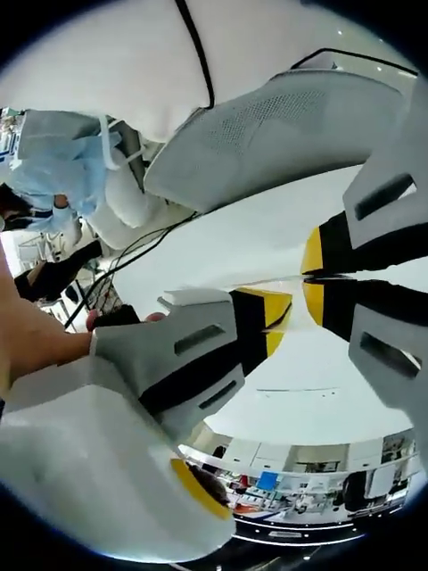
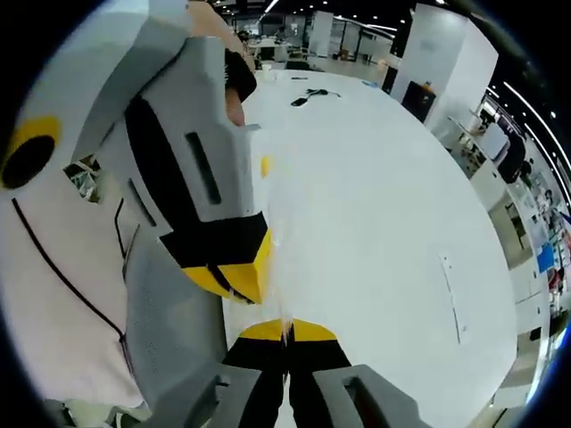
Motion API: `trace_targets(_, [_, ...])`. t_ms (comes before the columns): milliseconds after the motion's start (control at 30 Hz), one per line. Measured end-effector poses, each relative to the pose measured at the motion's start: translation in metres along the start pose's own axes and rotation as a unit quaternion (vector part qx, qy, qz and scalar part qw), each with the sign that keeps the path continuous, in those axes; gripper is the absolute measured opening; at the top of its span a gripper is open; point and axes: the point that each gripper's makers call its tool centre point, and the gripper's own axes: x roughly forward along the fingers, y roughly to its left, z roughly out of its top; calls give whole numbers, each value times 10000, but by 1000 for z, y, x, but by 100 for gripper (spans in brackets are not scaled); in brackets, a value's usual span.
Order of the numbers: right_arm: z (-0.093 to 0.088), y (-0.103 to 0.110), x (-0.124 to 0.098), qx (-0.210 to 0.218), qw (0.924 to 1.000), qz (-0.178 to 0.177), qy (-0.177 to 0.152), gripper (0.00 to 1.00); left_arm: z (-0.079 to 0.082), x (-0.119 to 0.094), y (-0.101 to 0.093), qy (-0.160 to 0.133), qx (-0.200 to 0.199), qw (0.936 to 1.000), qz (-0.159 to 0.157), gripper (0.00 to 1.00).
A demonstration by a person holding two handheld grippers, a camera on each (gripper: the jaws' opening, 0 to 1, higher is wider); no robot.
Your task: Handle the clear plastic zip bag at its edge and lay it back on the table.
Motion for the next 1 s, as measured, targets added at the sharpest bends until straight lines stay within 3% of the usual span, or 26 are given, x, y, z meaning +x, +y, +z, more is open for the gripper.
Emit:
trace_targets(133, [-1,1,1,-14,10000,6,13,0,1,1,-5,12,-2,9999,-123,0])
trace_targets(333, [-1,6,4,-106,9999,104,-24,0,2,1,8,-59,-97,9999,118,7])
trace_targets(600, [2,11,5,-97,9997,185,-92,0,-5,10,-1,107,-73,9999,-100,7])
trace_targets(700, [2,13,4,-87,9997,195,-80,0,-7,10,-5,184,6,9996,-196,0])
trace_targets(1000, [1,7,1,-26,9999,75,-78,0,-7,9,-15,176,-63,9991,-368,0])
